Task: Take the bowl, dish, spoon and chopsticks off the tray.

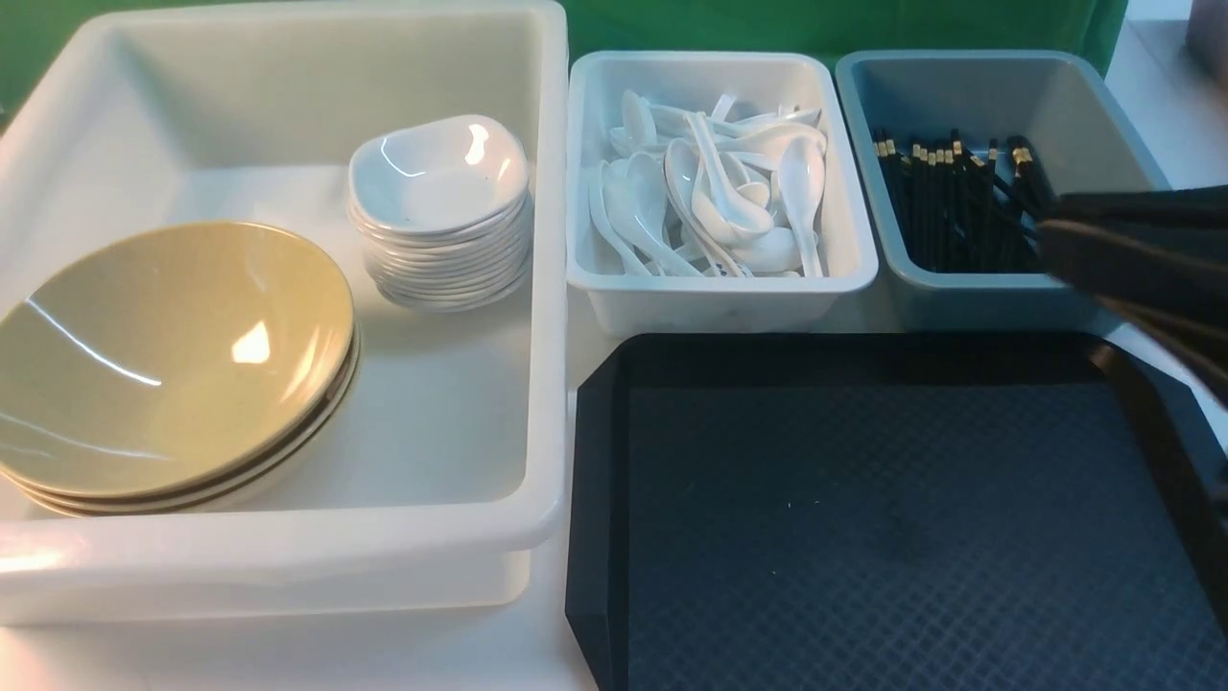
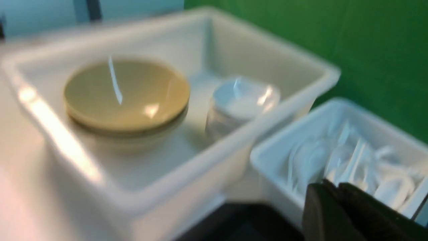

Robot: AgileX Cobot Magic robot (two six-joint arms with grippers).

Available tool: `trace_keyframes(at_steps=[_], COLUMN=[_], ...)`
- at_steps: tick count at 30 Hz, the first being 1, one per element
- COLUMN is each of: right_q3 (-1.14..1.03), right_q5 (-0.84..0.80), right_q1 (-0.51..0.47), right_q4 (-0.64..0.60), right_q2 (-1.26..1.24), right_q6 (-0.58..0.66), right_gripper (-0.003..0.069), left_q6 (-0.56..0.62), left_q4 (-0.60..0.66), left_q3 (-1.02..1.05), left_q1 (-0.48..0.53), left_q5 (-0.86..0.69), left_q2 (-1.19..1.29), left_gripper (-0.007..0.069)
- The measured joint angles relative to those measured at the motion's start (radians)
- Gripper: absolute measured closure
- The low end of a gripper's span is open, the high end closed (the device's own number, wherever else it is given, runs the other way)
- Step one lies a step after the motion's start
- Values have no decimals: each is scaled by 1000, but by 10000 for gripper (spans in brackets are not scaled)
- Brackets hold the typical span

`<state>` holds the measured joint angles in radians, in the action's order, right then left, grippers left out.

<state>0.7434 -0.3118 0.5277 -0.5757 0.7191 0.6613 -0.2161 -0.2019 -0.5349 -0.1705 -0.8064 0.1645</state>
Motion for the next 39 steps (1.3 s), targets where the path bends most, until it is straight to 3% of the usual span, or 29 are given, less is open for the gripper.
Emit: trace_keyframes(at_steps=[5, 34, 36, 39], right_q3=[-111, -161, -242, -345], right_q5=[148, 189, 226, 260], right_q1=[0, -1, -25, -102], right_q4=[-56, -57, 47, 246], right_q2=[-113, -142, -204, -295], right_q6=[41, 45, -36, -266], right_gripper=[579, 560, 611, 627], left_q6=[59, 82, 82, 82], left_q4=[-21, -23, -23, -23], left_q3=[55, 106, 107, 107], left_q1=[0, 0, 0, 0], left_q5=[12, 18, 18, 18], left_q2=[-131, -162, -162, -162], left_gripper=[636, 636, 636, 636])
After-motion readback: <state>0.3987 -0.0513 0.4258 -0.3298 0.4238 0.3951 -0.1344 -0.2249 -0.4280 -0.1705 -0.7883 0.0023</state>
